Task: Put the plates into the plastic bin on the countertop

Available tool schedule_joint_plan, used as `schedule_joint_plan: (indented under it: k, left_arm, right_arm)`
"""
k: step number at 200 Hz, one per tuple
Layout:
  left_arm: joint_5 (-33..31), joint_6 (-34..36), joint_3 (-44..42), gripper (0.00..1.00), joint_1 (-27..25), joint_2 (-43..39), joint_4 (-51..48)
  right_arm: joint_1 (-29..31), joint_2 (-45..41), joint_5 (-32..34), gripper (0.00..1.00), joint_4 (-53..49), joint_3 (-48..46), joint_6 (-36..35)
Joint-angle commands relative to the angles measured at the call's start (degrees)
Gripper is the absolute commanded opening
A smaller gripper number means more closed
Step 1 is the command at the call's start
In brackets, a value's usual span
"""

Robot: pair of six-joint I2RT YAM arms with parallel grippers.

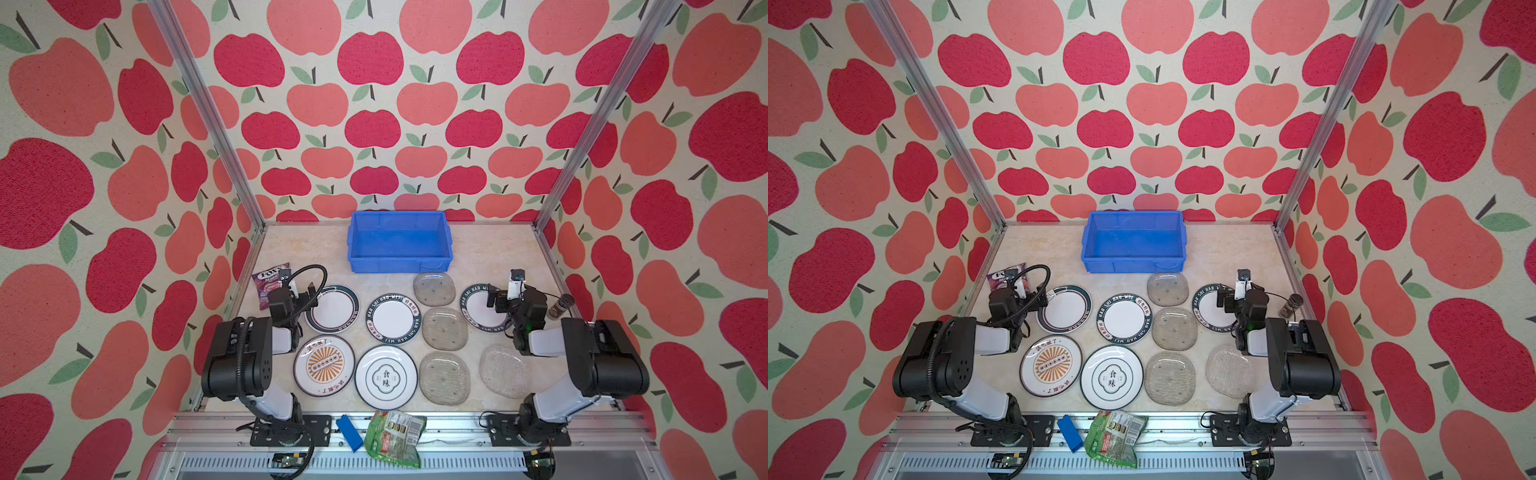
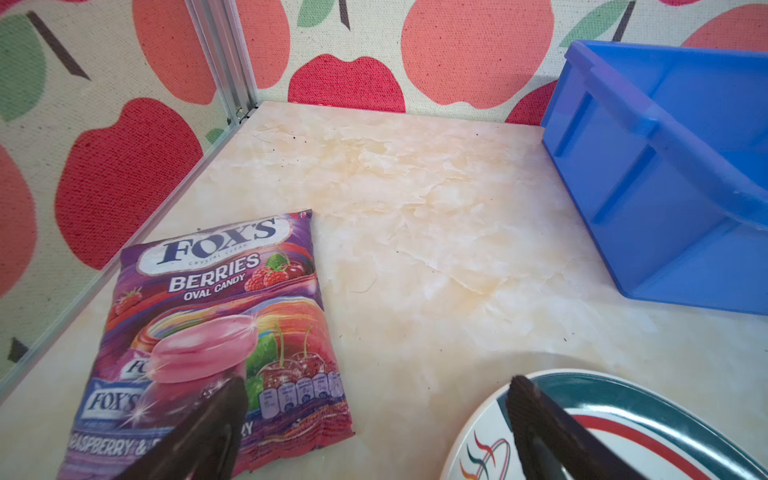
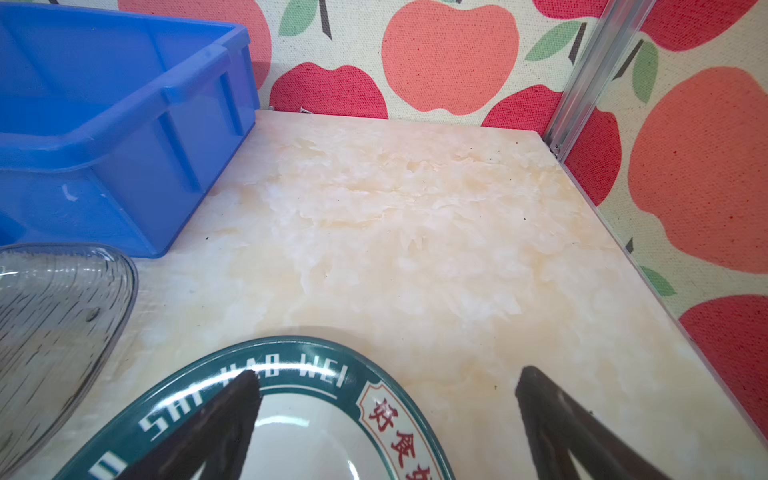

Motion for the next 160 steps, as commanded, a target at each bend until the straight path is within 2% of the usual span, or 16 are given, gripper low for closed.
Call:
schedule_joint_plan:
  k: [1,160]
  left_arm:
    - [-0.5,0.6,-0.3,0.99,-0.1,0.7,1.3]
    - [-0.1,0.5,0.0,0.99,0.0,0.6,0.7]
  right_arm:
    - [0.2,-0.2,-1.0,0.99,-0.3,0.5,-0.6]
    - [0.0,-0.1,-0.7,0.99,-1.4,1.0,-0.3]
